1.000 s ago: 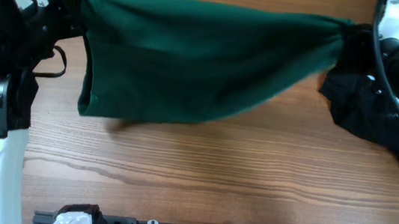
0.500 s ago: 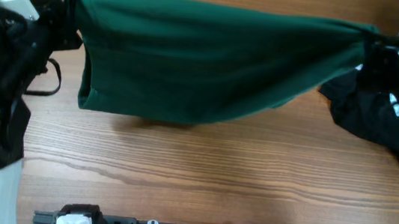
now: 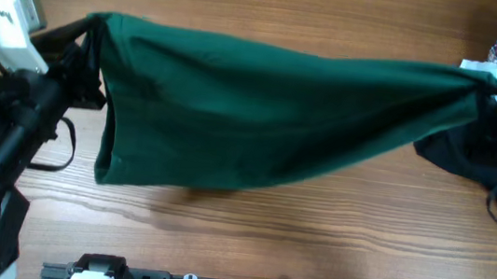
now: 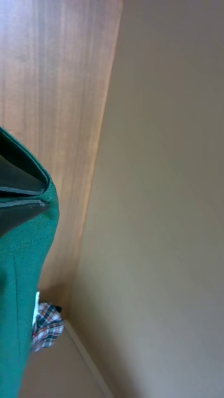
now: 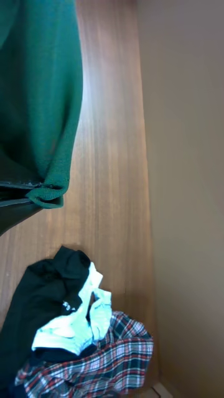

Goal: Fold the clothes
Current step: 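Hold the garment taut and swing it forward, lowering onto the table, then release the garment and pull both grippers back from its top edge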

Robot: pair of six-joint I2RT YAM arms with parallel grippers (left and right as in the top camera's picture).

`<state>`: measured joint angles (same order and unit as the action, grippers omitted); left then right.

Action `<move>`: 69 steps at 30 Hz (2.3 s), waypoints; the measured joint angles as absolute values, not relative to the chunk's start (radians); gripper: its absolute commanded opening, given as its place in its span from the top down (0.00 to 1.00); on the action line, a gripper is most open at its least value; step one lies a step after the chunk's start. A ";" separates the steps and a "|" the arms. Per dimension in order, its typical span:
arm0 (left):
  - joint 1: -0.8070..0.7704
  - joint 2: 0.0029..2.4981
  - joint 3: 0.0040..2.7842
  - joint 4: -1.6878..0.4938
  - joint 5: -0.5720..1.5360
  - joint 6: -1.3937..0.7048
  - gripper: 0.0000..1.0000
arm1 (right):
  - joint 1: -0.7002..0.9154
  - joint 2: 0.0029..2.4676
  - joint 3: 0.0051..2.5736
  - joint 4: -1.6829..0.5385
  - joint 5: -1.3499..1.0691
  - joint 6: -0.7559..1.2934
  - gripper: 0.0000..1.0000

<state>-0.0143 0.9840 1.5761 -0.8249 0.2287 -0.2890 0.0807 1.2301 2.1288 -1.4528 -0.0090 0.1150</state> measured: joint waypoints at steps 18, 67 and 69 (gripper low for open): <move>-0.020 0.881 1.588 -0.980 0.113 -0.289 0.96 | 0.081 1.146 2.136 -1.578 0.008 0.179 0.96; -0.026 1.758 1.589 -0.543 0.002 -0.289 0.96 | 0.081 2.033 2.136 -1.046 -0.025 0.099 0.96; -0.026 1.788 1.589 -0.518 0.000 -0.289 0.96 | 0.081 2.065 2.136 -1.018 -0.026 0.099 0.96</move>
<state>-0.0261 1.7882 1.5887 -0.5182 -0.0002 -0.2890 0.0807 2.0655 2.1361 -1.0180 -0.0261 0.0994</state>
